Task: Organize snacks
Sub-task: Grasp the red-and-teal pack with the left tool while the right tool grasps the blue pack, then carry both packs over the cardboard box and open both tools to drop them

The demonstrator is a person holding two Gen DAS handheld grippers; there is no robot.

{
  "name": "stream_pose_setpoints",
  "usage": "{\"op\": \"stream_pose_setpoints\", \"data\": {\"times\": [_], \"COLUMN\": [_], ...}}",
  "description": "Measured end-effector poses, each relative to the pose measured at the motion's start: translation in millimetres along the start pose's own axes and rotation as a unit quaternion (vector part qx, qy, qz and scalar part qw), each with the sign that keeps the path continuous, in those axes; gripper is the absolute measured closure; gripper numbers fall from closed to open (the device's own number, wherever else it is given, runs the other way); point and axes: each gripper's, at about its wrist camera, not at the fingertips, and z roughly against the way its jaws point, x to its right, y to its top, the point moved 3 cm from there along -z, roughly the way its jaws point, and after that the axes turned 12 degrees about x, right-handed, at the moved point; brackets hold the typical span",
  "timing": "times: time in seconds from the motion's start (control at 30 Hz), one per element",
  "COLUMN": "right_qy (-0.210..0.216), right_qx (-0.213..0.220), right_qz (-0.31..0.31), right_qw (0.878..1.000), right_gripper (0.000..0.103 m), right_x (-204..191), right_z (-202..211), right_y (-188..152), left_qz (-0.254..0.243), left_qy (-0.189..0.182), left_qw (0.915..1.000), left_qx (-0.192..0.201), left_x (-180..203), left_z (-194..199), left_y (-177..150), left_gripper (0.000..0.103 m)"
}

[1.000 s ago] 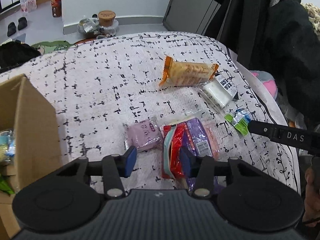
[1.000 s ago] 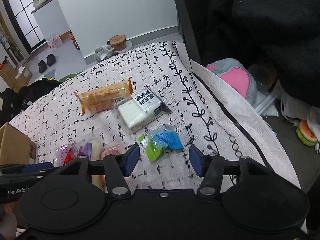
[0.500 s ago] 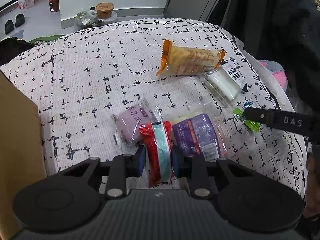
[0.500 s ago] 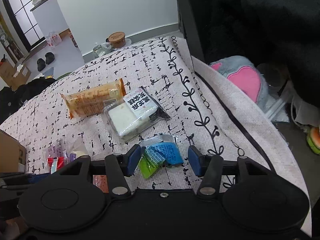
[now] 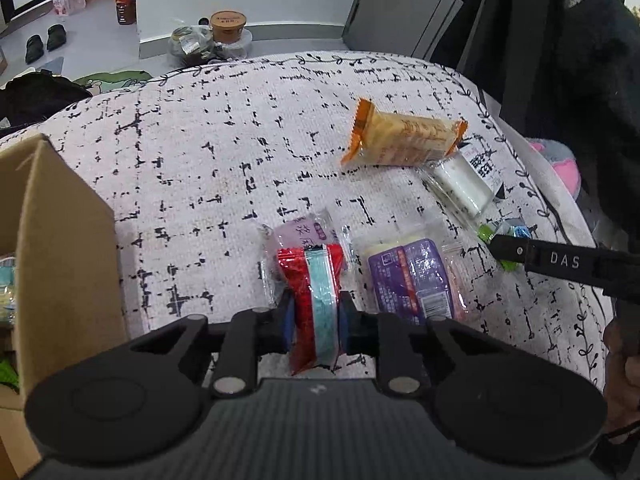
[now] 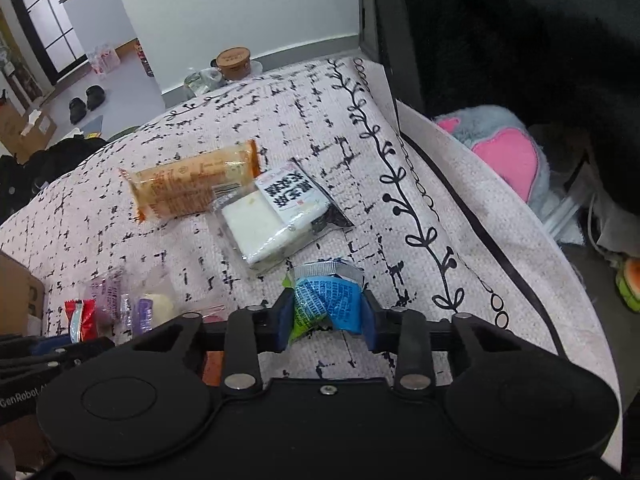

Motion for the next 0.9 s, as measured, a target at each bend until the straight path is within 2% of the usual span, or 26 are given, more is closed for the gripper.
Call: {"op": "stream_pose_setpoints", "data": {"times": [0.27, 0.67, 0.9], "right_qy": [0.004, -0.003, 0.008], "right_qx": [0.017, 0.046, 0.071], "right_qz": [-0.012, 0.007, 0.024], "right_qw": [1.0, 0.999, 0.997], "right_gripper": [0.072, 0.072, 0.072], "right_x": [-16, -49, -78], "right_z": [26, 60, 88], "right_y": [2, 6, 10], "left_qz": [0.005, 0.009, 0.024], "left_qy": [-0.015, -0.028, -0.038], "left_qw": [0.9998, 0.9968, 0.9941], "left_qx": [0.015, 0.074, 0.099], "left_x": [-2, -13, -24], "left_z": [20, 67, 92], "left_y": [2, 10, 12], "left_gripper": [0.082, 0.082, 0.082]}}
